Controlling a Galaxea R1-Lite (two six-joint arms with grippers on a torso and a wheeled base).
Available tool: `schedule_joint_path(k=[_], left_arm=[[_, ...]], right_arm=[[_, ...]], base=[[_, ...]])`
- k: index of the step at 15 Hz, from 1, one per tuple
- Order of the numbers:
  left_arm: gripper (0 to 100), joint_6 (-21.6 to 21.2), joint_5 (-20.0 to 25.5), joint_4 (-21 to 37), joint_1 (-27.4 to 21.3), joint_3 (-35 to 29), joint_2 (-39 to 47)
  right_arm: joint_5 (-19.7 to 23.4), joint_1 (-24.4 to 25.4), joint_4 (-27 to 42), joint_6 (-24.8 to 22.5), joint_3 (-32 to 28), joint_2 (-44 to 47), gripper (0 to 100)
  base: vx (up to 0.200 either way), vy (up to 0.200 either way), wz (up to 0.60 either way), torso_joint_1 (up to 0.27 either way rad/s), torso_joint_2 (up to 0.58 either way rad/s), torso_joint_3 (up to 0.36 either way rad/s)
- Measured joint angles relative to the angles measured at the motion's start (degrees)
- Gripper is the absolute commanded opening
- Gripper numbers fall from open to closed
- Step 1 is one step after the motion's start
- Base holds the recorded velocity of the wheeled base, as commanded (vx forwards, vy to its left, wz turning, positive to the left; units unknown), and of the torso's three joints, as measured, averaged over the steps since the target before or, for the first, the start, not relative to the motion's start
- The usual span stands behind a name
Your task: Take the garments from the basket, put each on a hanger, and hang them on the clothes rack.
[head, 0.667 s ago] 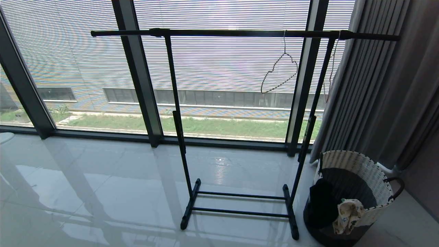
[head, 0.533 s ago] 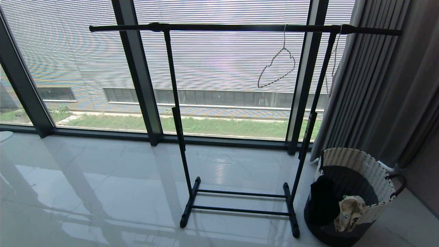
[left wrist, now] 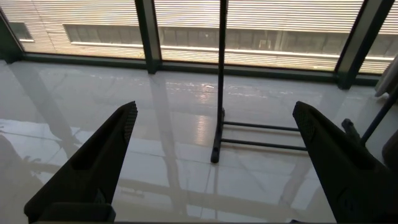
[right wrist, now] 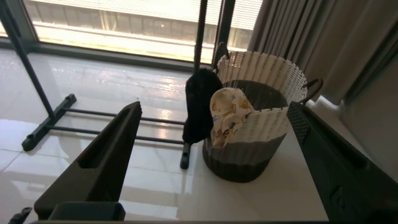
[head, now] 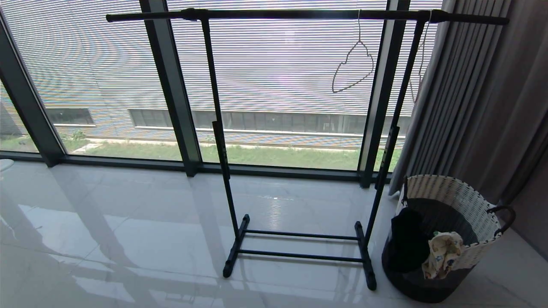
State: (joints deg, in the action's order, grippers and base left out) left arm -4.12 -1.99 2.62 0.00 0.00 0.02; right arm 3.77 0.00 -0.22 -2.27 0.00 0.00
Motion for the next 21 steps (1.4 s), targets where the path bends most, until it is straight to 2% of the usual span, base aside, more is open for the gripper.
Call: schedule_joint_path(k=[5, 9, 21], left_arm=[[100, -0.12, -0.01, 0.02, 0.00, 0.00, 0.00], [100, 0.07, 0.00, 0.02, 0.00, 0.00, 0.00], [100, 0.11, 0.00, 0.06, 0.00, 0.00, 0.00]], right_arm=[[0.00, 0.00, 0.00, 0.00, 0.00, 0.00, 100], [-0.02, 0.00, 0.01, 0.00, 0.00, 0.00, 100], [0.00, -0.02, 0.00, 0.20, 0.00, 0.00, 100]], base=[[0.000, -0.200, 0.00, -0.001, 0.01, 0.003], [0.000, 0.000, 0.00, 0.000, 0.00, 0.000], [0.200, 0.000, 0.00, 0.002, 0.01, 0.005]])
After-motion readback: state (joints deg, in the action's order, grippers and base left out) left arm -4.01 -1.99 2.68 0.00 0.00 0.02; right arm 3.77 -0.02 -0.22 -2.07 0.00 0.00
